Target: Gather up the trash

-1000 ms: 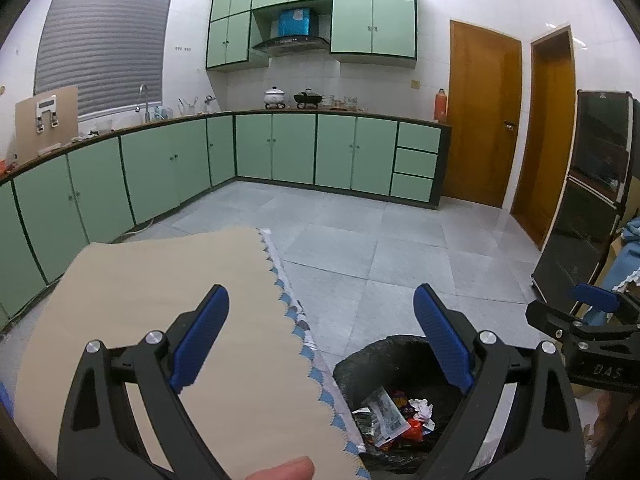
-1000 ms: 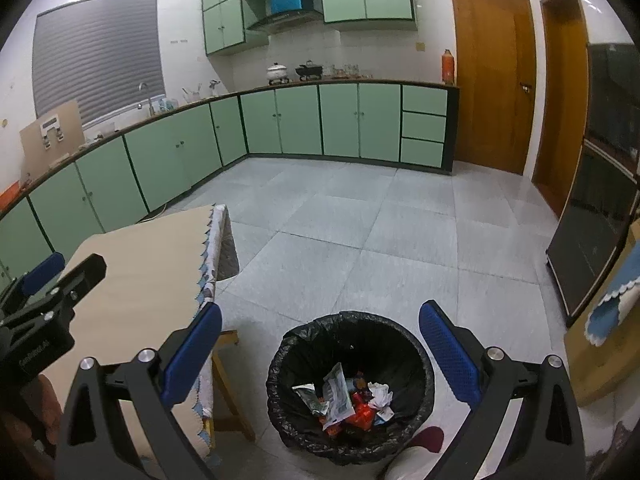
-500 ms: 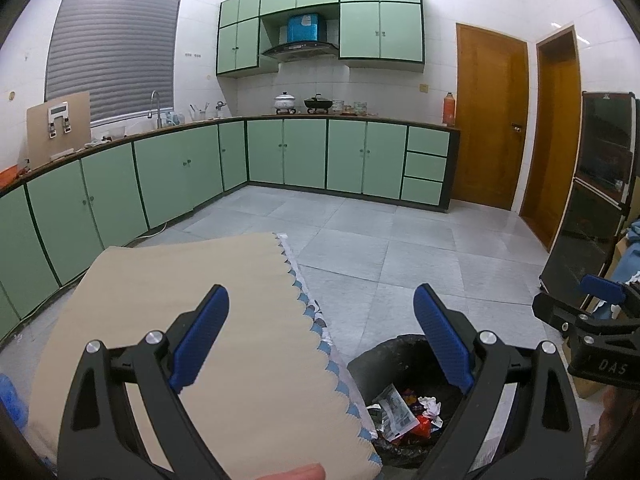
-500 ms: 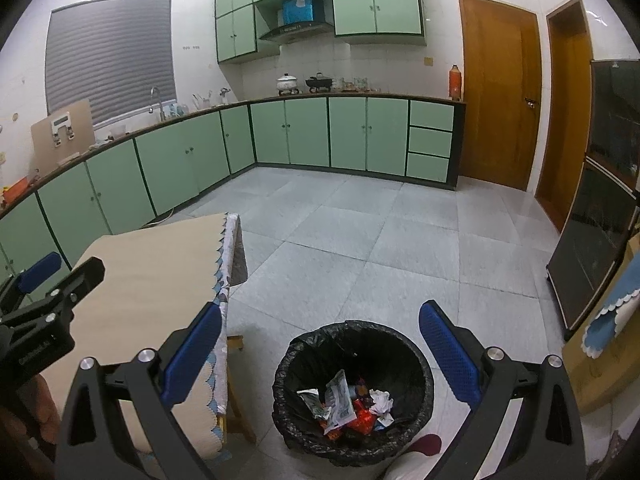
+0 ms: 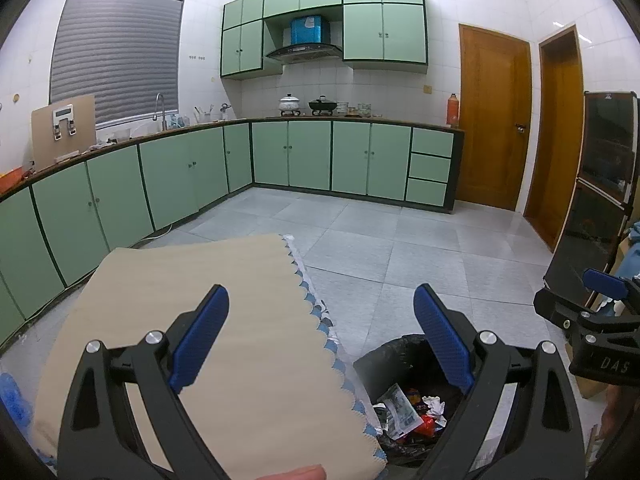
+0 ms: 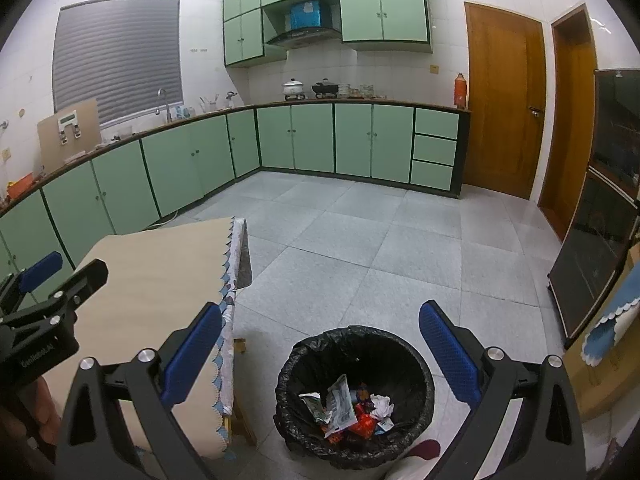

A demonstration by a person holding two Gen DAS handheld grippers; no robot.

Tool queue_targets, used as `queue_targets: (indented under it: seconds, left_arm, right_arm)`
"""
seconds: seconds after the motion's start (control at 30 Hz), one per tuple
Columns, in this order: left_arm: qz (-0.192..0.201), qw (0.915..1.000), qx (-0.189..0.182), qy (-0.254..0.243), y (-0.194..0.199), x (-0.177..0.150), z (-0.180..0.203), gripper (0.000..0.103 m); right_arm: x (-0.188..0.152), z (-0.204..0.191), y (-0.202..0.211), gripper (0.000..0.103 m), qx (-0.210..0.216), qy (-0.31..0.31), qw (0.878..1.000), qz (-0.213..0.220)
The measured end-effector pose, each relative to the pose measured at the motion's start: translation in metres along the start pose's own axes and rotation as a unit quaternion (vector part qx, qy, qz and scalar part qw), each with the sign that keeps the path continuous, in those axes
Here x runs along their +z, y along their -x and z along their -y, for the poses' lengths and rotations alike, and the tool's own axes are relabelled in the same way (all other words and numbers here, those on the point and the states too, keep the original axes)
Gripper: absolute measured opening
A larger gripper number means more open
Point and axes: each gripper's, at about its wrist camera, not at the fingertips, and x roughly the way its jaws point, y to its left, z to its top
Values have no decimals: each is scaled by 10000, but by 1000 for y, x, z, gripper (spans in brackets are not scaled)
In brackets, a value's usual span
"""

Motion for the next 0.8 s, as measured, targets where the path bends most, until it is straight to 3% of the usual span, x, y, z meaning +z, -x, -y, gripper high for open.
queue_targets:
  seconds: [0.8]
  left_arm:
    - [-33, 10000, 58, 49, -7, -3, 0, 91]
  right_arm:
    - [0, -4, -2, 97, 17, -7, 10000, -27]
